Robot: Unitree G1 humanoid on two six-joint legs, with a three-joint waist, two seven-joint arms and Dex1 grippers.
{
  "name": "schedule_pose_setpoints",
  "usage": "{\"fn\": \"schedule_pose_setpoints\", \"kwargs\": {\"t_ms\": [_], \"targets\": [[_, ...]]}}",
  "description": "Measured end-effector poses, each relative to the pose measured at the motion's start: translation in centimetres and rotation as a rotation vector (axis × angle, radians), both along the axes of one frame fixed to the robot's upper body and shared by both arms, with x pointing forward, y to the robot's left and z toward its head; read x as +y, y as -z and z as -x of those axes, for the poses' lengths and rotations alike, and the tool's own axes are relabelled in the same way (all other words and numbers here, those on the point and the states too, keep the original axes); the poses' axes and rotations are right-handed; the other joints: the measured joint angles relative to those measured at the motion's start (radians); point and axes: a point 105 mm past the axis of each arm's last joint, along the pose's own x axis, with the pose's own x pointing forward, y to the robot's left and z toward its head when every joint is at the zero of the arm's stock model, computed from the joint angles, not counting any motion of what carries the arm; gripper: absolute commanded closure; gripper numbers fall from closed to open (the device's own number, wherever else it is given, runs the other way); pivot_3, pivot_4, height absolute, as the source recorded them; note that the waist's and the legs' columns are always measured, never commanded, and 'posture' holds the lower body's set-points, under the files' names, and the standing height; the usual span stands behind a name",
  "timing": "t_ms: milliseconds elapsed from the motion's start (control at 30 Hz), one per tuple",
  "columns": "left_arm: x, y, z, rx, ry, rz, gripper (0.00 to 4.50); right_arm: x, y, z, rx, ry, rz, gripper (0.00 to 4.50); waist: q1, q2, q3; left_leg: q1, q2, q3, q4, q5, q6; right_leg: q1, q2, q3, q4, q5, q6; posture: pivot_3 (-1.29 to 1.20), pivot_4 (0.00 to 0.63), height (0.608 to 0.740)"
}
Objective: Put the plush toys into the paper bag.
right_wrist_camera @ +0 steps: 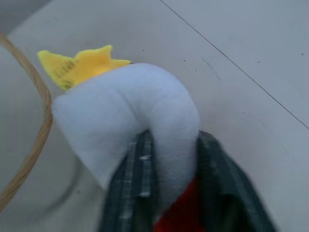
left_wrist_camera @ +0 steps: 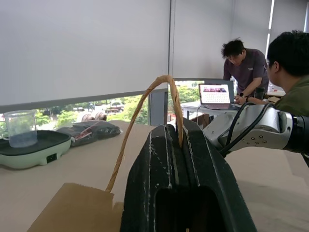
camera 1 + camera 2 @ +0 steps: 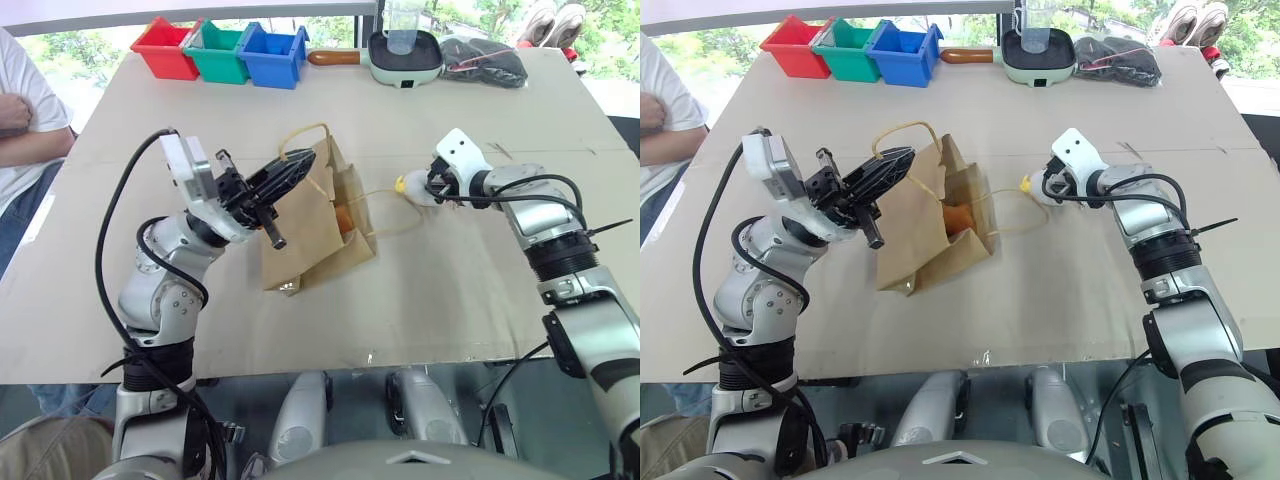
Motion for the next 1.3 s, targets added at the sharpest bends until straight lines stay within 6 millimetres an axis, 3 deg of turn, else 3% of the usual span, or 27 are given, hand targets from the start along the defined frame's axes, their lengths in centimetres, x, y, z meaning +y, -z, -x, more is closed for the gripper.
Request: {"fn": "schedule_pose_setpoints", "kwargs": {"t_ms": [200, 300, 400, 567, 767, 833, 900, 1000, 1133, 1300], "targets": [[0.5, -0.6, 0.1, 0.01, 0.023, 0.036, 4.5, -0.7, -1.8, 2.4, -0.06, -0.026, -0.178, 4.47, 0.004, 0.002, 0.001, -0.002, 0.0, 0.0, -0.001, 0.0, 0.0, -0.001, 0.0, 0.0, -0.001, 0.0, 0.0, 0.0, 0.15, 0.74], [0.2, -1.0, 0.2, 0.009, 0.053, 0.044, 4.5, 0.0, -5.6, 3.8, -0.187, -0.076, -0.221, 4.47, -0.002, 0.003, 0.002, -0.002, 0.0, 0.0, -0.001, 0.0, 0.0, -0.002, 0.0, 0.0, -0.001, 0.0, 0.0, 0.0, 0.15, 0.74], [-0.2, -1.3, 0.2, 0.009, 0.081, 0.045, 4.5, 1.6, -8.0, 4.8, -0.269, -0.128, -0.23, 4.47, -0.005, 0.003, 0.002, -0.001, 0.001, 0.0, -0.001, 0.0, 0.0, -0.002, 0.001, 0.0, -0.001, 0.0, 0.0, 0.0, 0.15, 0.74], [-0.9, -1.0, 0.2, 0.017, 0.122, 0.042, 4.5, 3.4, -10.5, 3.7, -0.356, -0.124, -0.203, 4.47, -0.003, 0.003, 0.002, -0.002, 0.0, 0.0, -0.001, 0.0, 0.0, -0.002, 0.001, 0.0, -0.001, 0.0, 0.0, 0.0, 0.15, 0.74], [-0.9, -1.0, 0.2, 0.018, 0.121, 0.043, 4.5, 0.2, -12.7, 0.9, -0.465, 0.089, -0.154, 4.47, 0.007, 0.003, 0.002, -0.003, 0.0, 0.0, -0.001, 0.0, 0.0, -0.002, 0.0, 0.0, -0.002, 0.0, 0.0, 0.0, 0.15, 0.74], [-0.7, -0.6, 0.2, 0.033, 0.113, 0.045, 4.5, -0.9, -12.9, 0.7, -0.485, 0.121, -0.123, 4.47, 0.005, 0.003, 0.002, -0.003, 0.0, 0.001, -0.002, 0.0, 0.0, -0.002, 0.0, 0.0, -0.002, 0.0, 0.0, 0.0, 0.15, 0.74], [-0.7, -0.3, 0.2, 0.043, 0.109, 0.05, 4.5, -0.5, -13.0, 1.0, -0.473, 0.092, -0.149, 4.47, 0.002, 0.003, 0.002, -0.002, 0.0, 0.001, -0.002, 0.0, 0.0, -0.003, 0.0, 0.0, -0.002, 0.0, 0.0, 0.0, 0.15, 0.74], [-0.7, -0.3, 0.1, 0.044, 0.104, 0.057, 4.5, 2.6, -11.9, 2.9, -0.394, -0.072, -0.213, 4.47, -0.007, 0.003, 0.002, -0.001, 0.001, 0.001, -0.003, 0.0, 0.0, -0.003, 0.001, 0.001, -0.002, 0.0, 0.0, 0.0, 0.15, 0.74], [-0.7, -0.4, 0.1, 0.041, 0.104, 0.061, 4.5, 6.8, -8.8, 5.1, -0.271, -0.245, -0.186, 4.47, -0.004, 0.003, 0.002, -0.002, 0.001, 0.0, -0.002, 0.0, 0.0, -0.003, 0.001, 0.0, -0.001, 0.0, 0.0, 0.0, 0.15, 0.74], [-1.1, -0.6, 0.2, 0.027, 0.111, 0.067, 4.5, 11.3, -5.6, 6.0, -0.188, -0.354, -0.101, 4.47, -0.004, 0.003, 0.002, -0.002, 0.001, 0.0, -0.002, 0.0, 0.0, -0.003, 0.001, 0.0, -0.001, 0.0, 0.0, 0.0, 0.15, 0.74]]}}
